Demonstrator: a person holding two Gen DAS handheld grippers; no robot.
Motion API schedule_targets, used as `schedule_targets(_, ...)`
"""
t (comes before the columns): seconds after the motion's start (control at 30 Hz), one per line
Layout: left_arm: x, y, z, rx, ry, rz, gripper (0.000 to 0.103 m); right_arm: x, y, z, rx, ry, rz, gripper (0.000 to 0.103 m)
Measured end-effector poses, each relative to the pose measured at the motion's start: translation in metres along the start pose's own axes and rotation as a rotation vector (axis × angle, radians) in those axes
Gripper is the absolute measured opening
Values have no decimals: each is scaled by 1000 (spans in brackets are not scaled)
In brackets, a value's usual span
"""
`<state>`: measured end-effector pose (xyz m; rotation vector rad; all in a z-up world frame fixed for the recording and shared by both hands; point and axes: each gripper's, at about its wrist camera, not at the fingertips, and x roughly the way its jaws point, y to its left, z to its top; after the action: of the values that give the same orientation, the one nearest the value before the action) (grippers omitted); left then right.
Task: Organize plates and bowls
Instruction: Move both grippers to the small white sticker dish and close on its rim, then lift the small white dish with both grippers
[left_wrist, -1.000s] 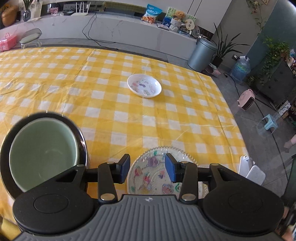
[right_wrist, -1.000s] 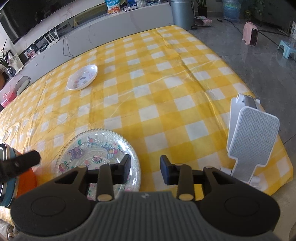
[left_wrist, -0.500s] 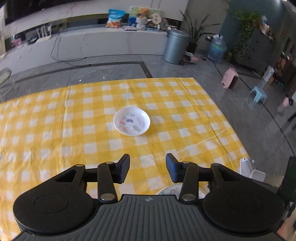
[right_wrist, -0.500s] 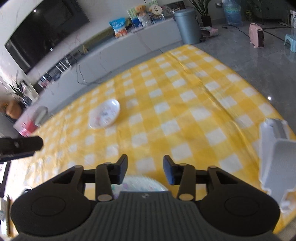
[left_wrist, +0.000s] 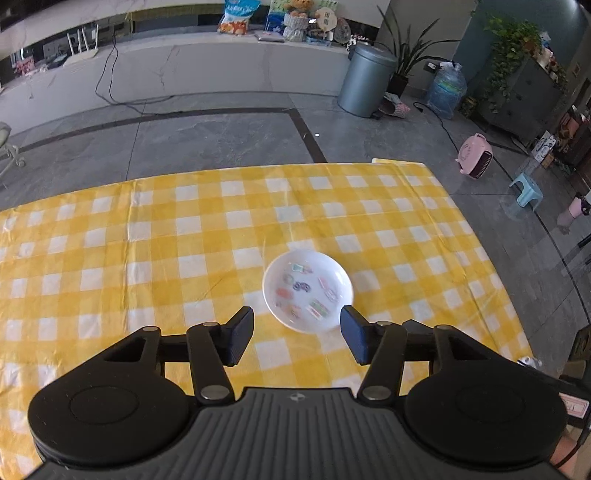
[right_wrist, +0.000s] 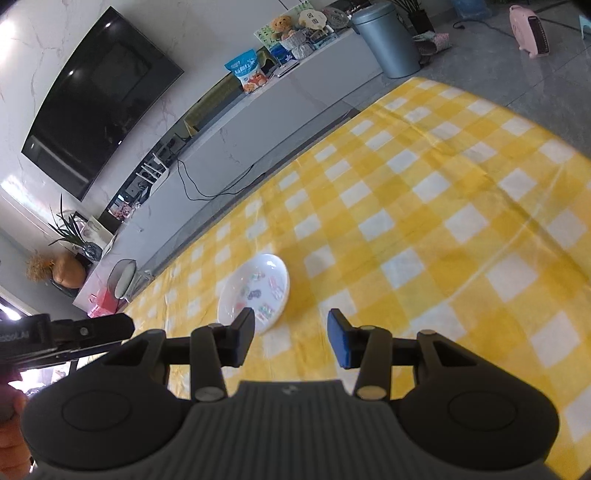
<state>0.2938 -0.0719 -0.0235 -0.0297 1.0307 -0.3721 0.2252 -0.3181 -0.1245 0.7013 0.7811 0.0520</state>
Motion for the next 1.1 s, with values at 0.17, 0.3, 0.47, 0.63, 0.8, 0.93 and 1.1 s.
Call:
schedule_targets(0.17,40,20,15,-12,56,20,58,30,-6,8,61,42,43,36)
schedule_targets(0.3,66,34,17,-31,76,0,52,49,-9,11,70,64,40,29)
schedule_targets(0.47,86,39,18,-42,104,-3,47,66,-2,14,57,82,51,26)
schedule_targets(0.63,100,37,21,-23,109,-15,42,79,-4,15,65,103,40,25)
schedule_targets(0.8,108,29,20,22,104,-8,30,88,-10,16,84,115,53,18)
schedule_targets(0.93,111,26,19,49,110,-8,15,92,-11,14,98,117,76,12)
schedule_targets(1.1,106,24,18,59,87,-9,9,93,-11,10,90,105,71,6)
